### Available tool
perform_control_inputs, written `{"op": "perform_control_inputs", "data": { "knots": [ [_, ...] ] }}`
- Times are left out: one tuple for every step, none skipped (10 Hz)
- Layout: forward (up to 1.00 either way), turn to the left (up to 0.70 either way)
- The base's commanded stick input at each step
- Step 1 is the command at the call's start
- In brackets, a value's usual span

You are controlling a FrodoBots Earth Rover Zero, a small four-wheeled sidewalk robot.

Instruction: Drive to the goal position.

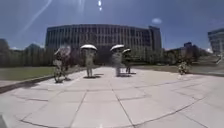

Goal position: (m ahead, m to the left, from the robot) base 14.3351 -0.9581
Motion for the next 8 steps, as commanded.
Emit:
{"op": "perform_control_inputs", "data": {
  "knots": [
    [0.68,0.00],
    [0.70,0.00],
    [0.70,0.00],
    [0.70,0.00],
    [0.70,0.00],
    [0.70,0.00],
    [0.69,0.00],
    [0.62,0.00]
  ]
}}
